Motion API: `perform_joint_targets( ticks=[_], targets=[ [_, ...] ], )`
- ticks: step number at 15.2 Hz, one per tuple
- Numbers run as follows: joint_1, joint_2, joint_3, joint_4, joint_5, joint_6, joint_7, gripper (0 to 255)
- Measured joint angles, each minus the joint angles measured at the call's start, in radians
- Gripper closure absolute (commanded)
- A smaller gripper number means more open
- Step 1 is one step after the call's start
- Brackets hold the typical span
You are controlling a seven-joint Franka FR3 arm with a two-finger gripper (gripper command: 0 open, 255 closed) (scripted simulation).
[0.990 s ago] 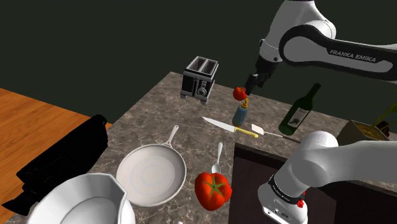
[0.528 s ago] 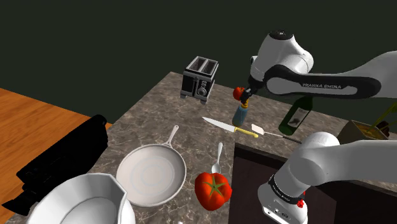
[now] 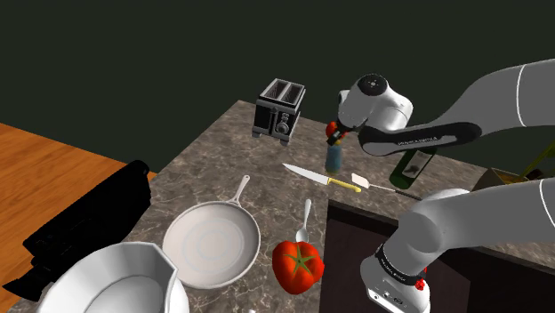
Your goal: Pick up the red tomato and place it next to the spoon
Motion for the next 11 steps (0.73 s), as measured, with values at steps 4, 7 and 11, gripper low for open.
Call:
perform_joint_targets(
  ticks=[4, 7, 11],
  targets=[
    [-0.250, 0.165, 0.128, 0.030, -0.318, 0.421, 0.212, 0],
    [-0.362, 0.231, 0.224, 0.071, -0.457, 0.516, 0.336, 0],
    [-0.516, 0.330, 0.344, 0.168, -0.768, 0.453, 0.606, 0]
  ],
)
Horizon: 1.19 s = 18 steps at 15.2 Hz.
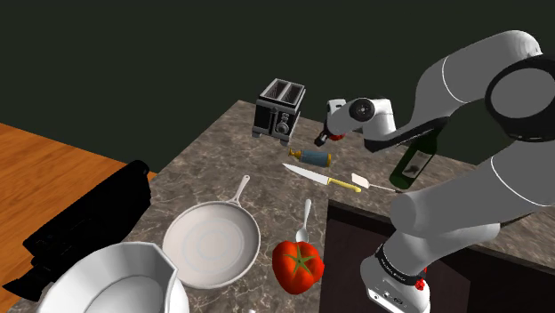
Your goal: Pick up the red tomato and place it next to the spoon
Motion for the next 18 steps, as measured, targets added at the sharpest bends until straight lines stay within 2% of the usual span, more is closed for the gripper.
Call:
perform_joint_targets(
  ticks=[2, 3, 9, 12, 18],
  targets=[
    [-0.024, 0.072, 0.018, 0.051, -0.190, -0.068, 0.153, 0],
    [-0.028, 0.097, 0.020, 0.067, -0.250, -0.103, 0.193, 0],
    [-0.050, 0.283, 0.011, 0.174, -0.507, -0.327, 0.322, 0],
    [-0.057, 0.356, 0.001, 0.216, -0.575, -0.412, 0.339, 0],
    [-0.067, 0.454, -0.012, 0.298, -0.626, -0.438, 0.346, 0]
  ],
)
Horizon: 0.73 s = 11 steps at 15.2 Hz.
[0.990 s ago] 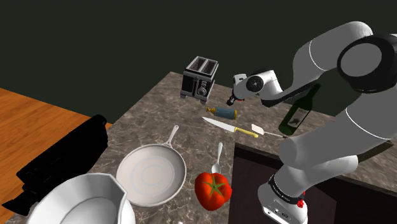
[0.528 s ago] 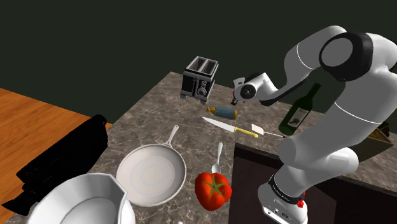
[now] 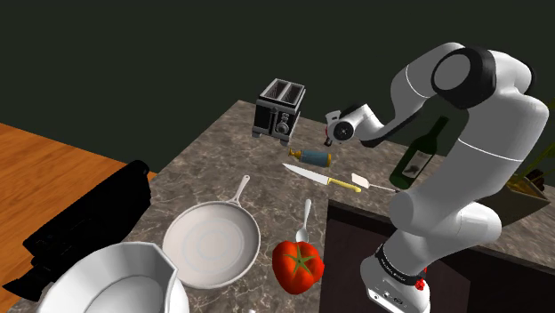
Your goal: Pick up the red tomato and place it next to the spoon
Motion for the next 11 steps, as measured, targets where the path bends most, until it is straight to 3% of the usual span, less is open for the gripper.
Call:
perform_joint_targets(
  ticks=[7, 8, 11],
  targets=[
    [-0.003, 0.026, -0.004, 0.021, -0.015, -0.002, 0.004, 0],
    [-0.003, 0.026, -0.004, 0.021, -0.015, -0.002, 0.004, 255],
    [-0.003, 0.025, -0.004, 0.021, -0.015, -0.003, 0.004, 255]
  ],
)
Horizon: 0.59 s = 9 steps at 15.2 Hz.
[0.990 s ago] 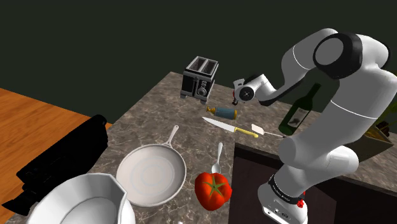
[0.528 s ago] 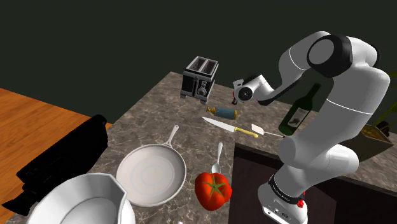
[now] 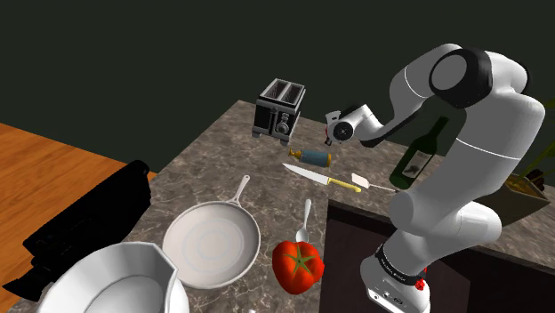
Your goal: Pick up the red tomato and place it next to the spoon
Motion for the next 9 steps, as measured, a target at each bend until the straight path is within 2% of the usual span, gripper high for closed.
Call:
perform_joint_targets(
  ticks=[9],
  targets=[
    [-0.002, -0.015, -0.002, -0.001, 0.013, 0.013, -0.014, 255]
  ],
)
